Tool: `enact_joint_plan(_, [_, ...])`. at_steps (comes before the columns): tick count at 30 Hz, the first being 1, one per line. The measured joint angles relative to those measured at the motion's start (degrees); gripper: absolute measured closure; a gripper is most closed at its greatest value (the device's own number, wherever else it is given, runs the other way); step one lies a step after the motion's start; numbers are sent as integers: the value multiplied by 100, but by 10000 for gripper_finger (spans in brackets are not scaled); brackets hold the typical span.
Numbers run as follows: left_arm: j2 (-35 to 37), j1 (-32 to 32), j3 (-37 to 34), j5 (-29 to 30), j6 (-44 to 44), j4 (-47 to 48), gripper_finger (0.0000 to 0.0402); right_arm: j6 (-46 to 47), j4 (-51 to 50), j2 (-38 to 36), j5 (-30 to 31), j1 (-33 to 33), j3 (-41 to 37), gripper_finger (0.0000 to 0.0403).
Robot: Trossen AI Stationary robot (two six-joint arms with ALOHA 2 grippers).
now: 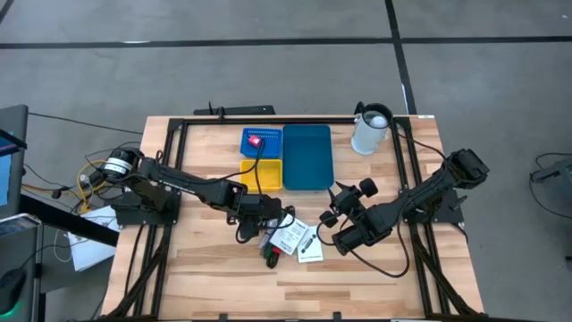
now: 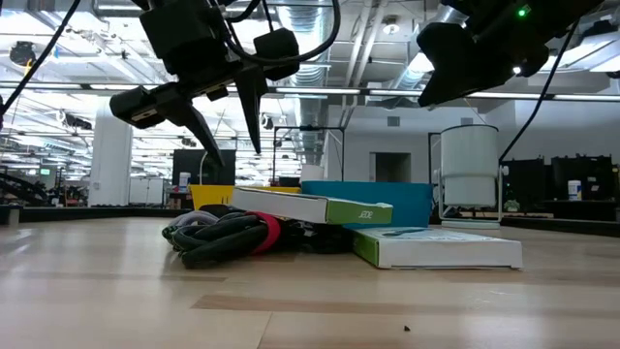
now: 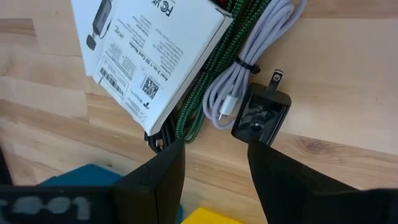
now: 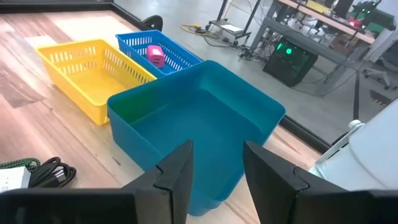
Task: Pick and place items into bin
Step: Put the black charger adapter into the blue basket
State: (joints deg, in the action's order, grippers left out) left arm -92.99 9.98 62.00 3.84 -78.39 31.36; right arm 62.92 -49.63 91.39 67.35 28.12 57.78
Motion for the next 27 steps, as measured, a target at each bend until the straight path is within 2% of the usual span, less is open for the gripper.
enact_joint_plan(13, [0, 0, 0, 63, -1, 90, 201, 4, 1, 0, -26, 0, 0, 270])
enact_joint_plan(27, [0, 0, 0, 68, -245, 129, 200, -42, 28, 0, -134, 0, 0, 268])
